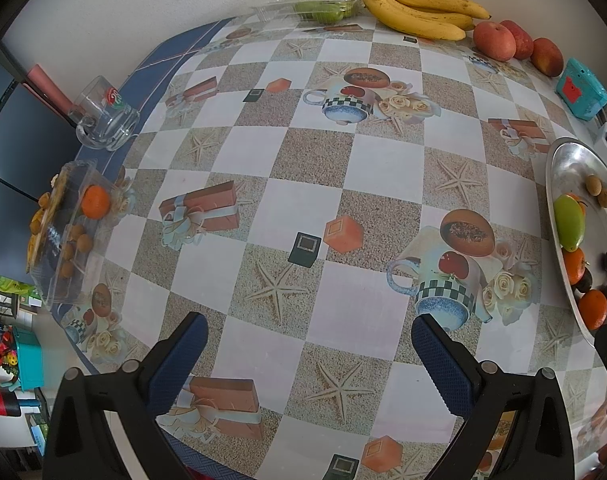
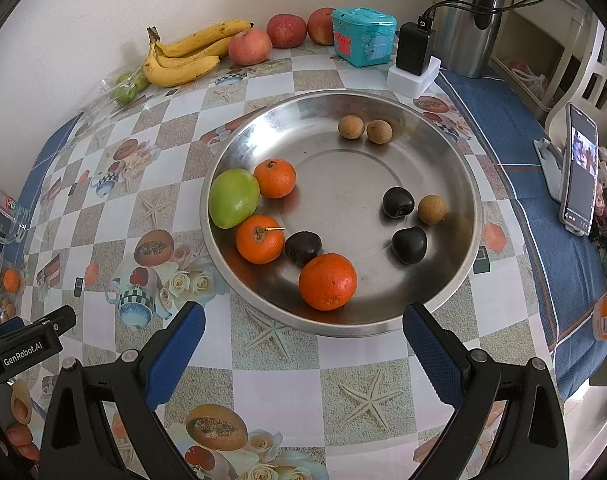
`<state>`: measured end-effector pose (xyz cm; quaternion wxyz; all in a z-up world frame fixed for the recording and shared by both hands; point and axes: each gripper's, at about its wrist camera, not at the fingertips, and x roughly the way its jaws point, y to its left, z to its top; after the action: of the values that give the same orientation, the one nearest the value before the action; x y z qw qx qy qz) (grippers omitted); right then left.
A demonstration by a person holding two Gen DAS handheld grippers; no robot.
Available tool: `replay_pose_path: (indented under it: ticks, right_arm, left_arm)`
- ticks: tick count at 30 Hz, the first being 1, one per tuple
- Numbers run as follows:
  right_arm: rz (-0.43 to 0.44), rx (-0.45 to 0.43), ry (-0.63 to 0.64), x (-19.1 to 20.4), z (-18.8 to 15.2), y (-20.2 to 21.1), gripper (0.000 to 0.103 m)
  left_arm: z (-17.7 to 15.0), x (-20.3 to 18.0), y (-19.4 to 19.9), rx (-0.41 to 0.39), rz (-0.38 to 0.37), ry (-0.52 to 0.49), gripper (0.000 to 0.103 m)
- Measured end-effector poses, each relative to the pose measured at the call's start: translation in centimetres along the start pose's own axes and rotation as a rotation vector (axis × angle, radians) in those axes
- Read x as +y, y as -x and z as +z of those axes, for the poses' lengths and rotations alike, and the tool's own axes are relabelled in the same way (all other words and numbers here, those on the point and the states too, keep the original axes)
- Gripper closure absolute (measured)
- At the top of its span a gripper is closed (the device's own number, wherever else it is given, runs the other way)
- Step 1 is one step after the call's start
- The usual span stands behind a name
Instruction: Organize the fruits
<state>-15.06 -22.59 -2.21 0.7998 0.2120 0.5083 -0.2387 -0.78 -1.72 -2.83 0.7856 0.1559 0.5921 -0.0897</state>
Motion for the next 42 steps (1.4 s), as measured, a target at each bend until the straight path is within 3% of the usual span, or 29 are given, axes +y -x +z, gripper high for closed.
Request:
replay_pose_path:
  ticks: [33, 42]
  right_arm:
    - [0.000, 0.004, 0.003, -0.04, -0.16, -0.09, 0.004]
    - [0.001, 0.007, 0.001, -0.18, -0.45, -0.29, 0.004]
  left_arm:
    - [-0.05, 0.02, -0.03, 0.001, -0.001, -0.002, 0.000]
    - [-0.18, -0.18, 0.62, -0.031, -0.035, -0.008, 0.000]
